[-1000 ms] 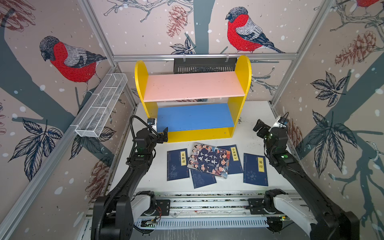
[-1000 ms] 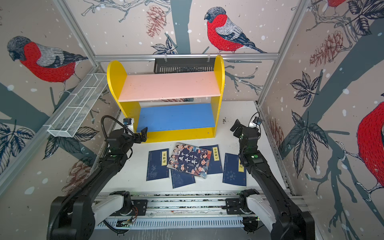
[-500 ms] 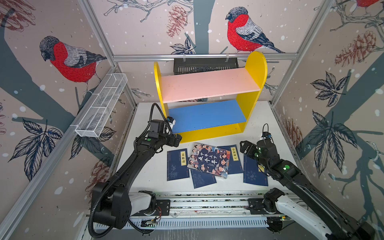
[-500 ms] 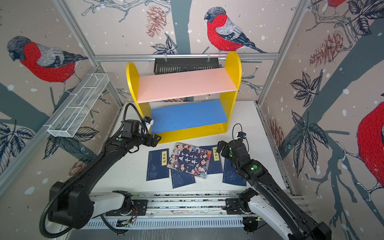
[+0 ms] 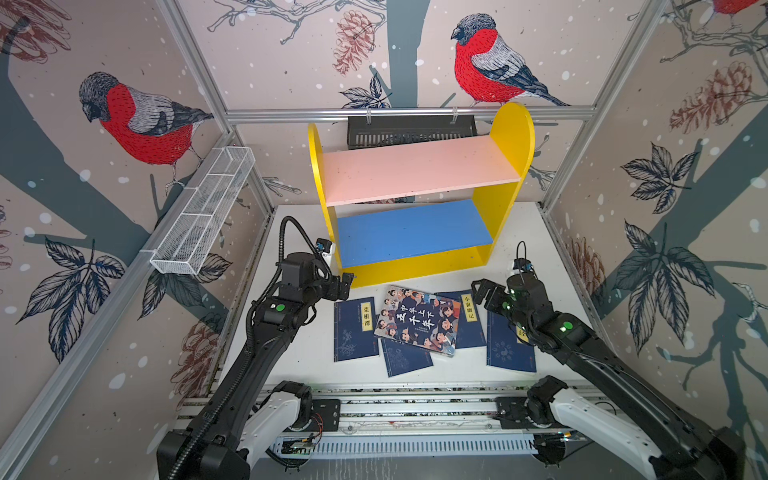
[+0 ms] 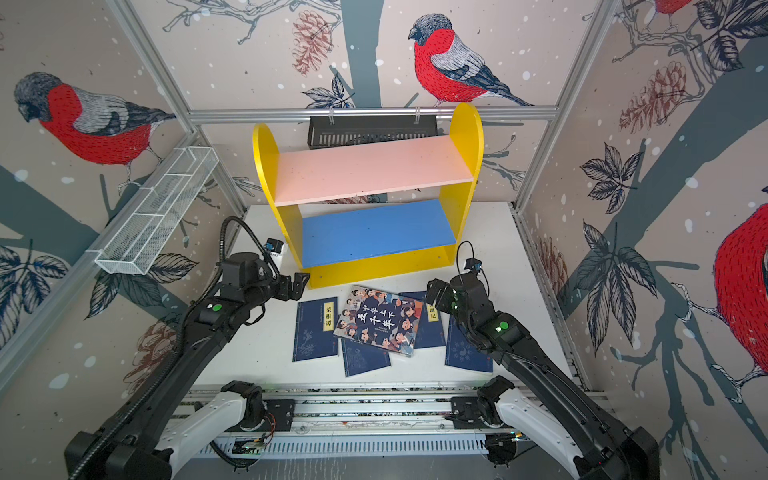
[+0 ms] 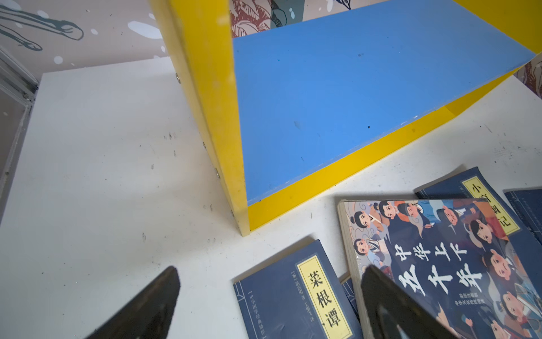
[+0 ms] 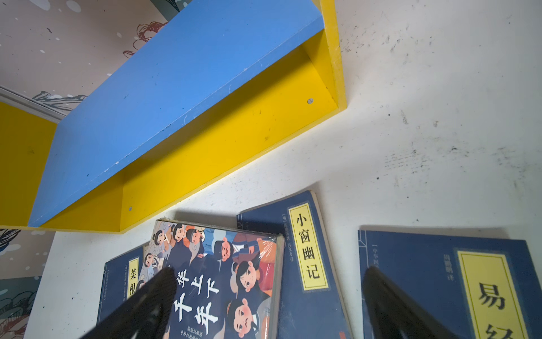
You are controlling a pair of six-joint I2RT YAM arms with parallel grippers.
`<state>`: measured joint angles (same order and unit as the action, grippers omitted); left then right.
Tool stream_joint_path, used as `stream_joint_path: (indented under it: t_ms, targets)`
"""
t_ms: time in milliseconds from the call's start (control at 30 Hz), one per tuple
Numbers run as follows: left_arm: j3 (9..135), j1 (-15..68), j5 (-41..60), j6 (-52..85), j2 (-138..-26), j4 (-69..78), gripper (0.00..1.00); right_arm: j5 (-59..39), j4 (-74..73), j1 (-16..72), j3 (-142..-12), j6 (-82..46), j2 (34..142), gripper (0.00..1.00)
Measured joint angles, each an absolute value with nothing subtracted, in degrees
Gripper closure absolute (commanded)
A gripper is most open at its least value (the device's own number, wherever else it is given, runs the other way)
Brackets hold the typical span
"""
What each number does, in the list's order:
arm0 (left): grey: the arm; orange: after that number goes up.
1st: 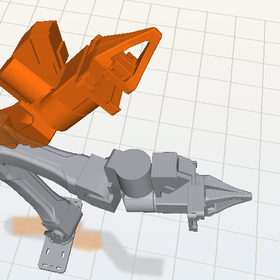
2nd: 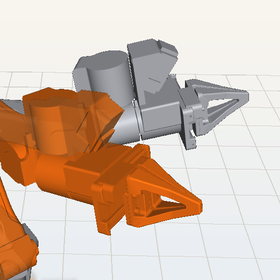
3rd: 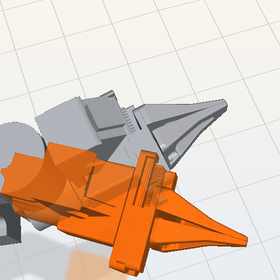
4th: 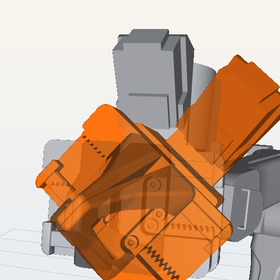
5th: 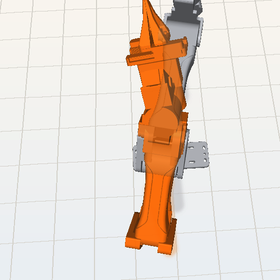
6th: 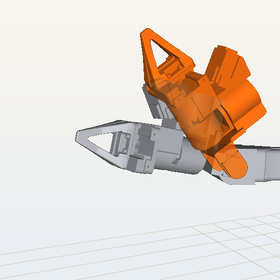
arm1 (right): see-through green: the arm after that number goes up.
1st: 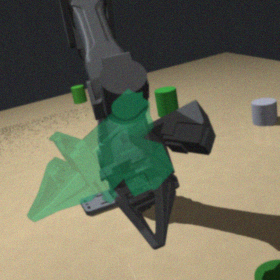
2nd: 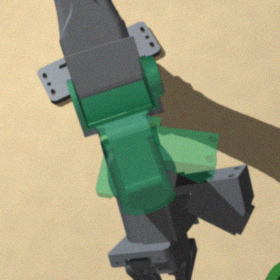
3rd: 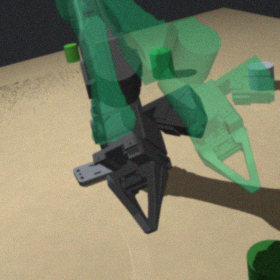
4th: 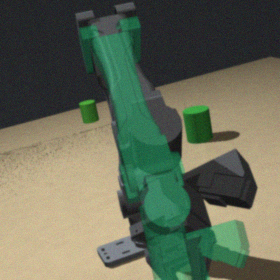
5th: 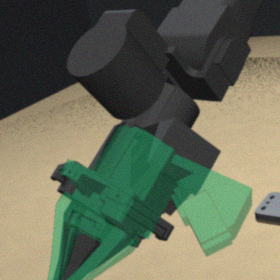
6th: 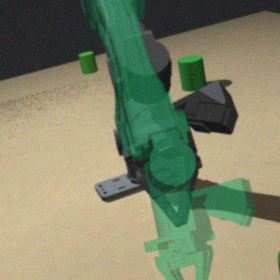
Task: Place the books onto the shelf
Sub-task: 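Raise both arms and move both grippers toward the books in front of the shelf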
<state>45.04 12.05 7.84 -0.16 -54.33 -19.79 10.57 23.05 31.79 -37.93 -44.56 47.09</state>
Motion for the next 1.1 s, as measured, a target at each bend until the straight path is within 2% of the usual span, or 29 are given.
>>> stream_joint_path:
  t_ms: [333, 733, 1100]
  targets:
    - [44.36, 12.05, 4.89, 1.69, -52.71, -14.70, 0.03, 8.91, 20.60, 31.79, -36.36, -42.85, 44.66, 0.00]
    - [42.30, 12.05, -4.32, 6.04, -50.85, -6.66, 0.03, 7.55, 17.61, 31.79, -34.59, -42.04, 43.18, 0.00]
    - [41.32, 11.64, -4.67, 8.99, -51.51, -1.52, 0.03, 6.46, 15.49, 31.79, -32.99, -42.26, 42.81, 0.00]
